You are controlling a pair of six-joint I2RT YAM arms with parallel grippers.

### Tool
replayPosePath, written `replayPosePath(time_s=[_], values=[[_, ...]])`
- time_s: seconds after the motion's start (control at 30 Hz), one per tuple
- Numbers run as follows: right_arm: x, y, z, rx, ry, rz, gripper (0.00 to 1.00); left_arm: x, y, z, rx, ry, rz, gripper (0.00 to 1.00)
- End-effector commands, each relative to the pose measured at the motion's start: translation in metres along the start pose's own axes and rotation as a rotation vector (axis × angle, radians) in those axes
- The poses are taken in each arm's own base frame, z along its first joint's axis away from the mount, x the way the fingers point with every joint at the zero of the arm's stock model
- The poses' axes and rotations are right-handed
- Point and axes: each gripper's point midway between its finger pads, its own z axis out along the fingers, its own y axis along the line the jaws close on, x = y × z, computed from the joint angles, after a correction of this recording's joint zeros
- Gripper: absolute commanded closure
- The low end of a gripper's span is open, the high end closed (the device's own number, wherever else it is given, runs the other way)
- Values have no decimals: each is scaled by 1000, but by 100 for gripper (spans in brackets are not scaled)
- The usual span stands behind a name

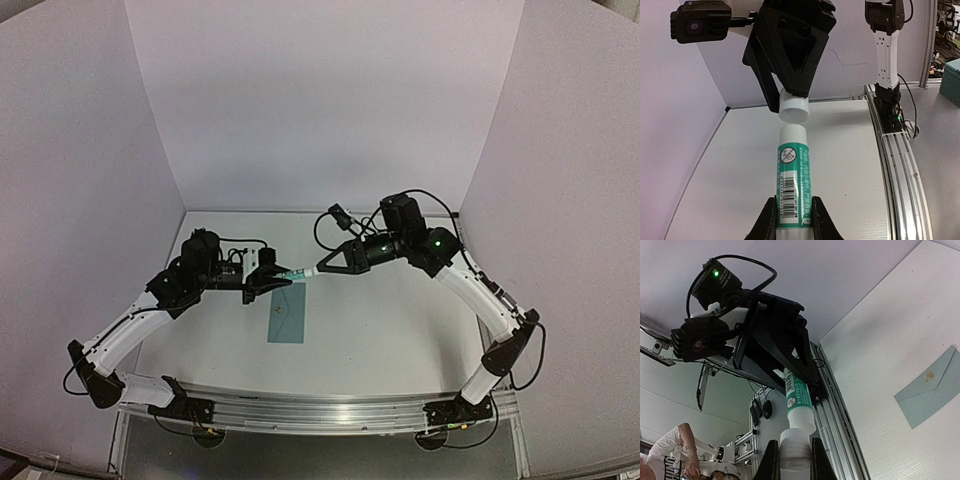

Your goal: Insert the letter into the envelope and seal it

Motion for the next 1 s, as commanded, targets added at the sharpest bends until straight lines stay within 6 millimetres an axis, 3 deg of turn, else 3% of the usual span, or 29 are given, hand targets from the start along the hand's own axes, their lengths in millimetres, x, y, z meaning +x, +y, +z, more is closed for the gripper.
replayPosePath(time_s=[0.0,0.97], values=[[-5,-2,6,-12,-2,-16,100,-29,6,-5,-22,-72,37,100],[-5,20,5,-122,5,-78,100,-28,8,-7,-45,-73,29,100]])
